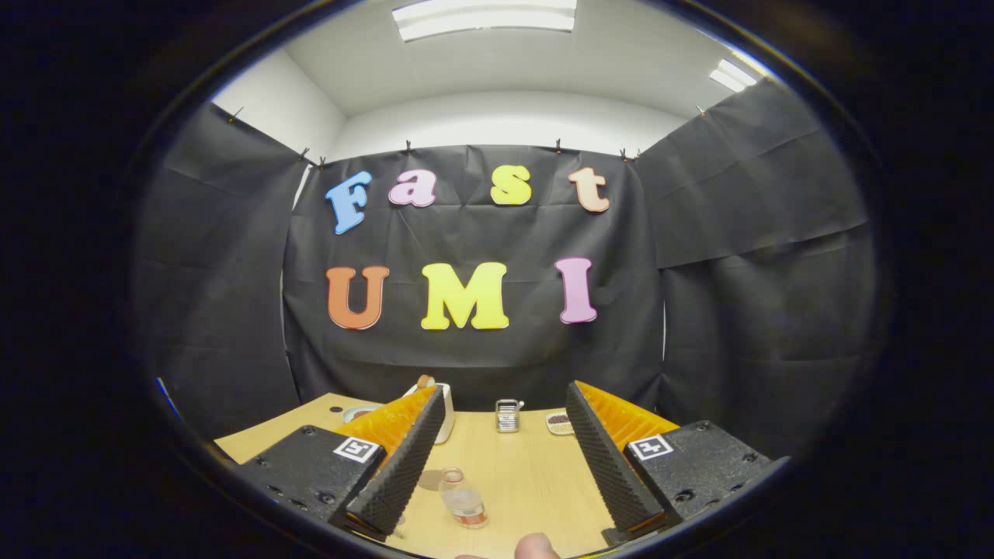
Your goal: Take the bottle from table, then pour the juice into the cup, finally place the bottle on the coaster
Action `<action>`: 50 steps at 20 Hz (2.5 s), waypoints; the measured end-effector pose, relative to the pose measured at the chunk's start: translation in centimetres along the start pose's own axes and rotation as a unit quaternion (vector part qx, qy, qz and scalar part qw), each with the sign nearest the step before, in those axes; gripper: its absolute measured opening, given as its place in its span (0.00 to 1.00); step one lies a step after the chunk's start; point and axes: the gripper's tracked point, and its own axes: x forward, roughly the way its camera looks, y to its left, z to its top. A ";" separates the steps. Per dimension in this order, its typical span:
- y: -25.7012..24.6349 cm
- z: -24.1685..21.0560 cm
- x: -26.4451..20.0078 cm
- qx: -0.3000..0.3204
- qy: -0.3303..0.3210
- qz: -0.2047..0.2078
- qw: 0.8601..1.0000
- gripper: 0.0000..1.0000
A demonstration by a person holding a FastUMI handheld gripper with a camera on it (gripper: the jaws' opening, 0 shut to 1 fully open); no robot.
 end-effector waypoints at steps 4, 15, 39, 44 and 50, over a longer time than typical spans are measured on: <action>0.0 -0.1 0.2 0.001 0.000 0.000 1.000 1.00; 1.1 -0.8 0.5 -0.003 0.008 0.014 1.000 1.00; 4.1 -18.1 1.3 0.019 0.050 0.071 0.996 1.00; 4.5 -24.1 2.2 -0.010 0.069 0.068 0.995 1.00; 4.6 -29.7 4.1 -0.021 0.113 0.062 0.991 1.00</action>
